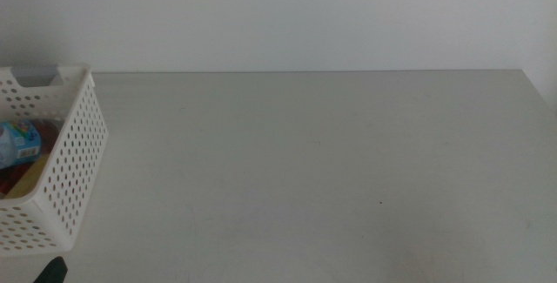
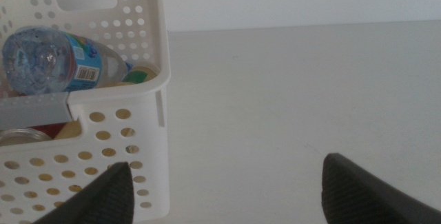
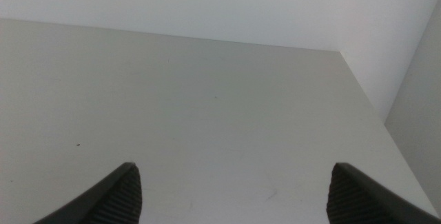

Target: Use arms to grab the bottles and put them into the dustbin to the left of the table.

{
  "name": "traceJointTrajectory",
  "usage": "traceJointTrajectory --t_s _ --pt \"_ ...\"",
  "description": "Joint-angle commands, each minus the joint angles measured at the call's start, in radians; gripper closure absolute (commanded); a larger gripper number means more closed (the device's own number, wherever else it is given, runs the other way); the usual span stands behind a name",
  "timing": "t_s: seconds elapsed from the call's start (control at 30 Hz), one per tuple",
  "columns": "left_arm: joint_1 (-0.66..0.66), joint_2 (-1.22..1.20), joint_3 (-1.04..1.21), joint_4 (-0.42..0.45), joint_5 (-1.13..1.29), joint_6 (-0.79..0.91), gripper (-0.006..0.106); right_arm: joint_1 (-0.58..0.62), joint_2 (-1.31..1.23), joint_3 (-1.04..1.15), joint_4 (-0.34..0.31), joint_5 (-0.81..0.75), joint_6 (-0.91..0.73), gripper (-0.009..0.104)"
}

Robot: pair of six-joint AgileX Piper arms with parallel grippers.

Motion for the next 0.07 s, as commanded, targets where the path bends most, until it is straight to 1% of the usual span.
traceJointTrajectory --t_s 0.0,0.03 --pt "-0.009 -0.028 0.003 -0.012 -0.076 -0.012 0.007 -0.006 -0.022 -0.01 -0.004 -0.071 -0.005 0.011" --pt "-0.009 -0.028 0.003 -0.012 -0.076 -0.012 0.007 -0.006 -0.022 -0.01 -0.004 -0.071 -0.005 0.011"
